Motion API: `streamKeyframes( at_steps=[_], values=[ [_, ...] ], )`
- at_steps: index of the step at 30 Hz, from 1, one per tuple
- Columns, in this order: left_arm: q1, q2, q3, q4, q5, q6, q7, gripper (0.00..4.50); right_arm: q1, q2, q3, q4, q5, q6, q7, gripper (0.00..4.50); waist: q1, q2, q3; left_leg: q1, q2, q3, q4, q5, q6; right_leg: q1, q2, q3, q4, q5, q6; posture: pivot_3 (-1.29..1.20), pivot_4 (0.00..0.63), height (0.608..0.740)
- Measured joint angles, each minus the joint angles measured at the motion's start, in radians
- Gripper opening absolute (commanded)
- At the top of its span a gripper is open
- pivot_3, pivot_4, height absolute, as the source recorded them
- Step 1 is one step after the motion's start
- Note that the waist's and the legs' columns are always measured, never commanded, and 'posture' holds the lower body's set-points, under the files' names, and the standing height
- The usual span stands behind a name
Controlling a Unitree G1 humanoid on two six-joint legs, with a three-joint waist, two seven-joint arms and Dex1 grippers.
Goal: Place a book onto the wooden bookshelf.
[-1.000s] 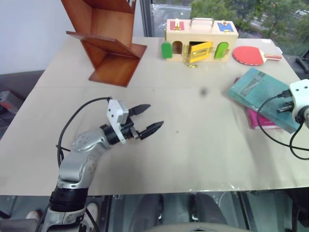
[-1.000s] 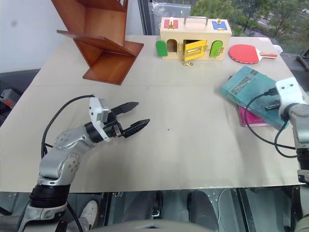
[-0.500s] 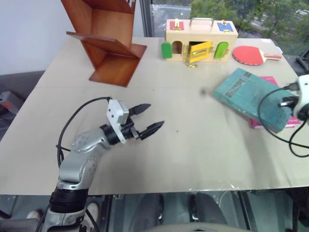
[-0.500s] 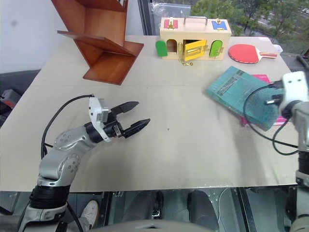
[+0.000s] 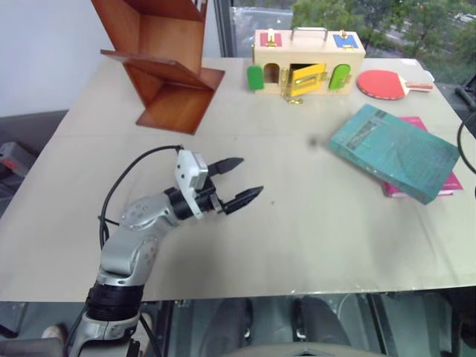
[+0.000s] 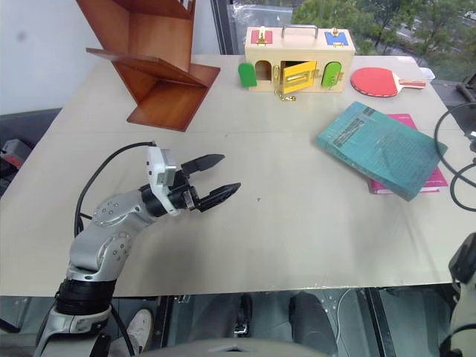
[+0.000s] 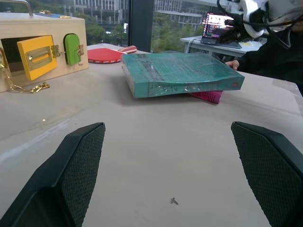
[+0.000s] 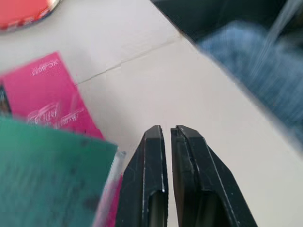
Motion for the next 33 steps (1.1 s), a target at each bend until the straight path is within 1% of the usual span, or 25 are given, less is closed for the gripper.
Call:
streamKeyframes(
  at_steps=[4, 9, 12, 16, 22, 26, 28, 30, 33],
  values=[
    [0.001, 0.001, 0.002, 0.0, 0.0, 0.001, 0.003, 4.5, -0.036, -0.012, -0.028, 0.193, 0.035, -0.071, 0.0, 0.35, -0.005, 0.0, 0.0, -0.001, 0.0, 0.001, -0.001, 0.0, 0.0, 0.0, 0.0, 0.001, -0.002, 0.0, 0.0, 0.0, 0.15, 0.74],
    [0.01, 0.006, 0.003, -0.001, -0.001, 0.005, 0.013, 4.5, -0.037, -0.007, -0.027, 0.288, 0.057, -0.098, 0.029, 0.35, -0.011, 0.001, 0.0, -0.001, 0.0, 0.001, -0.001, 0.0, 0.0, 0.0, 0.0, 0.002, -0.002, 0.0, 0.0, 0.0, 0.15, 0.74],
    [0.01, 0.009, 0.005, -0.002, -0.001, 0.006, 0.02, 4.5, -0.037, 0.013, -0.007, 0.299, 0.058, -0.098, 0.062, 0.35, -0.013, 0.001, 0.0, 0.0, 0.0, 0.002, -0.001, 0.0, 0.0, 0.0, 0.0, 0.002, -0.002, 0.0, 0.0, 0.0, 0.15, 0.74],
    [0.012, 0.015, 0.012, -0.002, -0.002, 0.007, 0.022, 4.5, -0.037, 0.016, 0.027, 0.298, 0.058, -0.079, 0.14, 0.35, -0.016, 0.001, 0.0, 0.0, 0.001, 0.002, -0.001, 0.0, 0.0, 0.0, 0.001, 0.003, -0.002, 0.0, 0.0, 0.0, 0.15, 0.74],
    [0.015, 0.024, 0.022, -0.004, -0.008, 0.008, 0.023, 4.5, -0.021, 0.027, 0.087, 0.264, 0.061, 0.008, 0.285, 0.35, -0.016, 0.001, 0.0, 0.001, 0.002, 0.003, -0.001, 0.0, 0.0, 0.0, 0.001, 0.003, -0.001, 0.0, 0.0, 0.0, 0.15, 0.74],
    [0.016, 0.027, 0.025, -0.007, -0.009, 0.008, 0.024, 4.5, 0.031, 0.027, 0.095, 0.238, 0.078, 0.073, 0.343, 0.35, -0.012, 0.001, 0.001, 0.0, 0.001, 0.002, -0.001, 0.0, 0.0, 0.0, 0.0, 0.003, -0.001, 0.0, 0.0, 0.0, 0.15, 0.74],
    [0.016, 0.028, 0.029, -0.007, -0.009, 0.008, 0.024, 4.5, 0.035, 0.027, 0.075, 0.232, 0.094, 0.066, 0.325, 0.35, -0.012, 0.001, 0.001, 0.0, 0.001, 0.003, -0.001, 0.0, 0.0, 0.0, 0.0, 0.003, -0.001, 0.0, 0.0, 0.0, 0.15, 0.74],
    [0.013, 0.028, 0.029, -0.007, -0.009, 0.009, 0.022, 4.5, 0.038, 0.025, 0.016, 0.235, 0.119, -0.011, 0.235, 0.35, -0.011, 0.002, 0.001, 0.0, 0.001, 0.002, -0.001, 0.0, 0.0, 0.0, 0.0, 0.003, -0.001, 0.0, 0.0, 0.0, 0.15, 0.74],
    [0.004, 0.028, 0.029, -0.007, -0.009, 0.008, 0.018, 4.5, 0.038, 0.024, -0.042, 0.252, 0.153, -0.112, 0.153, 0.35, -0.012, 0.002, 0.001, 0.0, 0.001, 0.003, -0.001, 0.0, 0.0, 0.0, 0.0, 0.003, -0.001, 0.0, 0.0, 0.0, 0.15, 0.74]
  ],
)
